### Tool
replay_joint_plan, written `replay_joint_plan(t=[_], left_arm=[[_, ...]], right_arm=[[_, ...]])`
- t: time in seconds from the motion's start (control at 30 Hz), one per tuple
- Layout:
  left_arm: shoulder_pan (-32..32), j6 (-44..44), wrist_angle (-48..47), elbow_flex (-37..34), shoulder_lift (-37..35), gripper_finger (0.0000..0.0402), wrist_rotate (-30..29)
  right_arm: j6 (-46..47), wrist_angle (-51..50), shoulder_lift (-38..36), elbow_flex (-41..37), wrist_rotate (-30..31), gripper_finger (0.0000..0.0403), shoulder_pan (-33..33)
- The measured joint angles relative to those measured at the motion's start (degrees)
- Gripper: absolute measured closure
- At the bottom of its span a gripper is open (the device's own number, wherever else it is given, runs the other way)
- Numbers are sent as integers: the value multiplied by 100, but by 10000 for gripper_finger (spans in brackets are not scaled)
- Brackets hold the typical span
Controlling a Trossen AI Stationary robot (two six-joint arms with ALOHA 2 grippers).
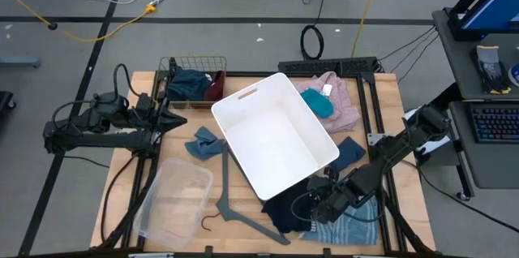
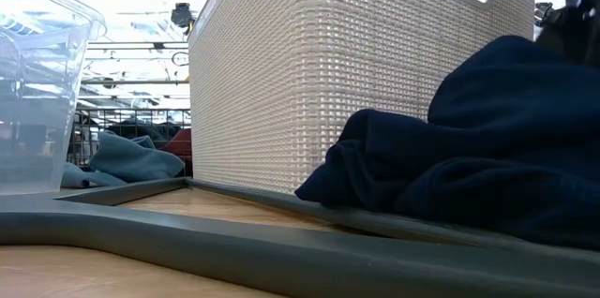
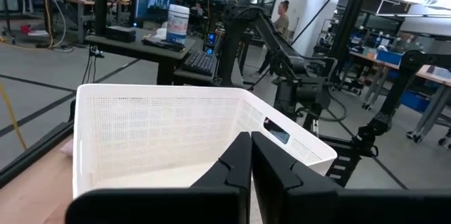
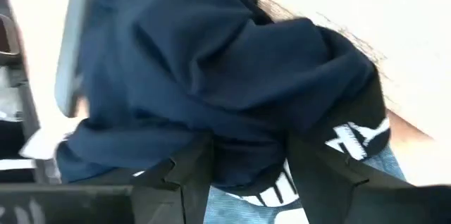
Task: Pick & Place Cloths
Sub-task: Put the blue boxer shorts into the mesh basket
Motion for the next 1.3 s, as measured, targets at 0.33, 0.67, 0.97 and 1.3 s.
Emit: replay_joint_plan(t=[0.33, 0.67, 0.97, 1.3], left_arm=[[-1, -19, 2, 0, 0, 388, -2], [-1, -15, 4, 0, 0, 389, -4], [-2, -28, 92, 0, 0, 396, 24], [-2, -206, 98, 2, 0, 388, 164]], right_arm=[[228, 60, 0, -189, -213, 287, -7], [365, 138, -17, -192, -283, 390, -7], [394, 894, -540, -195, -683, 400, 3], [38, 2451, -1597, -193, -669, 402, 8]])
